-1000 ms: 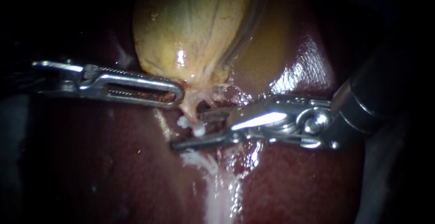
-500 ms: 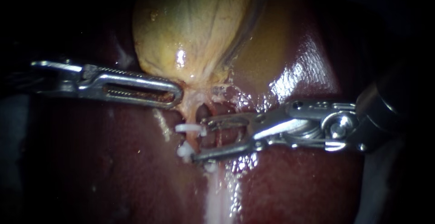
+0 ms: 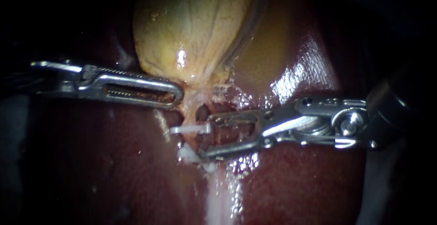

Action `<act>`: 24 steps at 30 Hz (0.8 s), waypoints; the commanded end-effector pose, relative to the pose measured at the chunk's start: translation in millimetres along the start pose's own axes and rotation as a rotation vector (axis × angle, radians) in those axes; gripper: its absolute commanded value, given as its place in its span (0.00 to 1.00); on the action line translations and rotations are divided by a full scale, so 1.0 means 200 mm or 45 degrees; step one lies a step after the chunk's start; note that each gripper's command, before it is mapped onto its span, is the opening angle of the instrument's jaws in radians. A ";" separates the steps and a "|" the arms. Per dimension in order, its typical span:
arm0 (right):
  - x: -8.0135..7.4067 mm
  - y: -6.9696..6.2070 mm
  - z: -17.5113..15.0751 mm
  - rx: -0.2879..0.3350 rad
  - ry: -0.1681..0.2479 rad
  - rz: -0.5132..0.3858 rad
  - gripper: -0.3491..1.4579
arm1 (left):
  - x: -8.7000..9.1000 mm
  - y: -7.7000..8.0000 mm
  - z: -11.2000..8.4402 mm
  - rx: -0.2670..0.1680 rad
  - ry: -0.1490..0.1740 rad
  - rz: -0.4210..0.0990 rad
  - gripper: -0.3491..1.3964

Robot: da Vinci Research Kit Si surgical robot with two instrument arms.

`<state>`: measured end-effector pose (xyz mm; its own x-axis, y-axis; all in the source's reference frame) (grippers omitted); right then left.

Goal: Going back third clip left tube

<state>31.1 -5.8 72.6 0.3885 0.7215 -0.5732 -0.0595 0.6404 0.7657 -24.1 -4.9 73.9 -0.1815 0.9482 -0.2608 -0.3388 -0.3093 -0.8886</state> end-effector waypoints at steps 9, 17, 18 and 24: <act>0.004 0.000 -0.011 -0.014 0.016 0.012 0.47 | 0.000 0.000 0.000 0.000 0.000 0.000 0.00; 0.004 0.000 -0.018 -0.010 0.015 -0.001 0.47 | 0.000 0.000 0.000 0.000 0.000 0.000 0.00; 0.004 0.000 -0.020 -0.008 0.014 -0.016 0.47 | 0.000 0.000 0.000 0.000 0.000 0.000 0.00; 0.003 0.000 -0.032 0.004 0.009 -0.134 0.47 | 0.000 0.000 0.000 0.000 0.000 0.001 0.00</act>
<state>25.1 -3.5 70.2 0.3864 0.6429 -0.6614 -0.0090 0.7197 0.6943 -24.0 -4.9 73.9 -0.1818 0.9481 -0.2609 -0.3389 -0.3095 -0.8885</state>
